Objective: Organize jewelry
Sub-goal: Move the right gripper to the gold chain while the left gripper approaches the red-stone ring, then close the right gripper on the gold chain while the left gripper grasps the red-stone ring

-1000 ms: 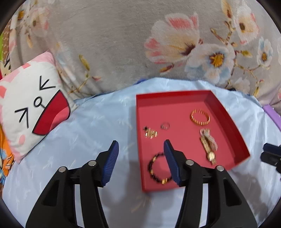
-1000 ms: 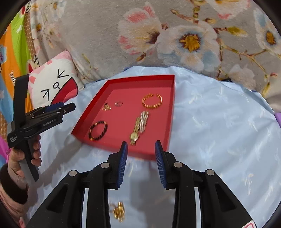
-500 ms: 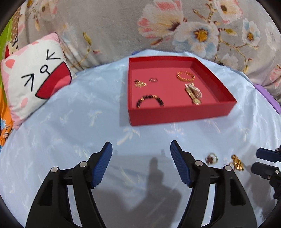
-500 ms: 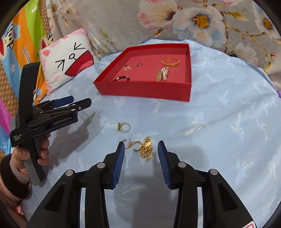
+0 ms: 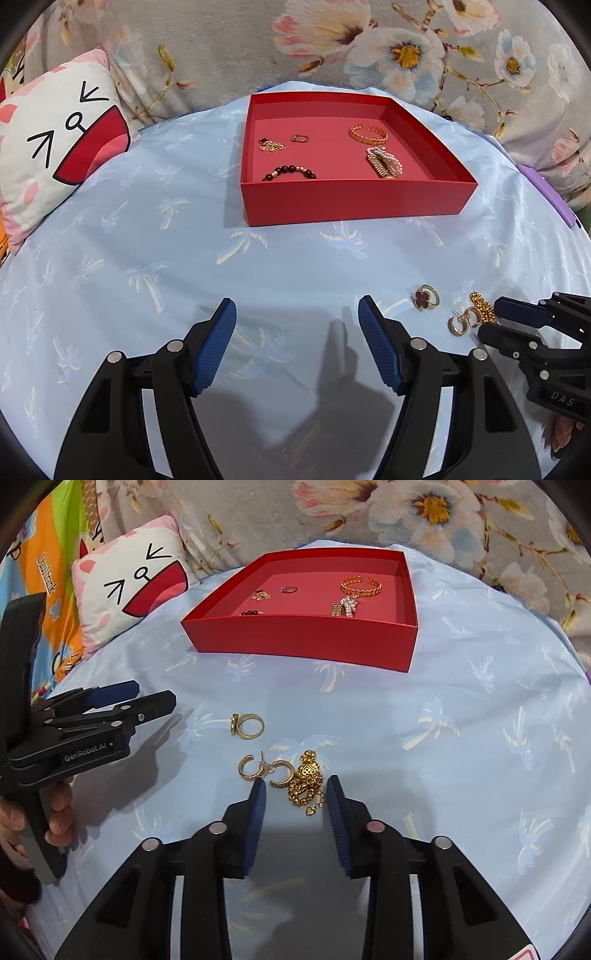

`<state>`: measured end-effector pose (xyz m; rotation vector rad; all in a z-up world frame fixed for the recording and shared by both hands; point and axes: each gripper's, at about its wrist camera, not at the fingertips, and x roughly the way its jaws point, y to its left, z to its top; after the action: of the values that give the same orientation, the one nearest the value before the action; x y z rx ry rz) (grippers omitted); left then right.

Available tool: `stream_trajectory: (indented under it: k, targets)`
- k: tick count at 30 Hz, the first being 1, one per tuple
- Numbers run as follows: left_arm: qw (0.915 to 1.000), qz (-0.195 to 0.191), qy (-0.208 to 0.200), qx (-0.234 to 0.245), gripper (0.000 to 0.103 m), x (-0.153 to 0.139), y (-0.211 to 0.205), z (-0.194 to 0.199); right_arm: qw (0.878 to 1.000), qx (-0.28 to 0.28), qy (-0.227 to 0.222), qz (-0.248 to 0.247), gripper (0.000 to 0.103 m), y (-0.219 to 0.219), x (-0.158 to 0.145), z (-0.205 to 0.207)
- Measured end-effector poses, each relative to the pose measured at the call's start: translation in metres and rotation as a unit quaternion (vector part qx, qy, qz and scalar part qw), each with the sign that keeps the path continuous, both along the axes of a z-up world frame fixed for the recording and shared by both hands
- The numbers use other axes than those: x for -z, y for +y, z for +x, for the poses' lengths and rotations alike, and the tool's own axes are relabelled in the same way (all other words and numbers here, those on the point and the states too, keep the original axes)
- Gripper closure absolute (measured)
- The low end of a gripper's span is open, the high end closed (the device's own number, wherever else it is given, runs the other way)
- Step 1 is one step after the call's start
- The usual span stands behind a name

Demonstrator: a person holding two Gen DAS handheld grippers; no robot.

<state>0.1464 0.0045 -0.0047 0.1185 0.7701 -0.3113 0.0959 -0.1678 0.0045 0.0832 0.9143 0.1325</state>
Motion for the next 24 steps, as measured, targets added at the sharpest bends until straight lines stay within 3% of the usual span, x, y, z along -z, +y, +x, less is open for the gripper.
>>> stream_trajectory:
  k: [3,9,20,24]
  targets:
    - [1.0000,-0.003,0.006,0.003,0.037,0.001,0.000,0.001,1.000,0.006,0.001,-0.006,0.090,-0.001,0.001,0.001]
    - [0.9996,-0.006,0.014,0.022,0.037,0.003,-0.007,-0.003,1.000,0.016,-0.001,0.002,0.099,-0.012,-0.001,-0.003]
    - [0.9956,0.006,0.033,0.087,0.036,0.008,-0.054,-0.011,0.999,0.047,-0.004,0.017,0.099,-0.033,-0.010,-0.017]
    - [0.9953,0.003,0.045,0.086,0.037,0.010,-0.066,-0.002,0.998,0.052,-0.003,0.023,0.099,-0.037,-0.009,-0.021]
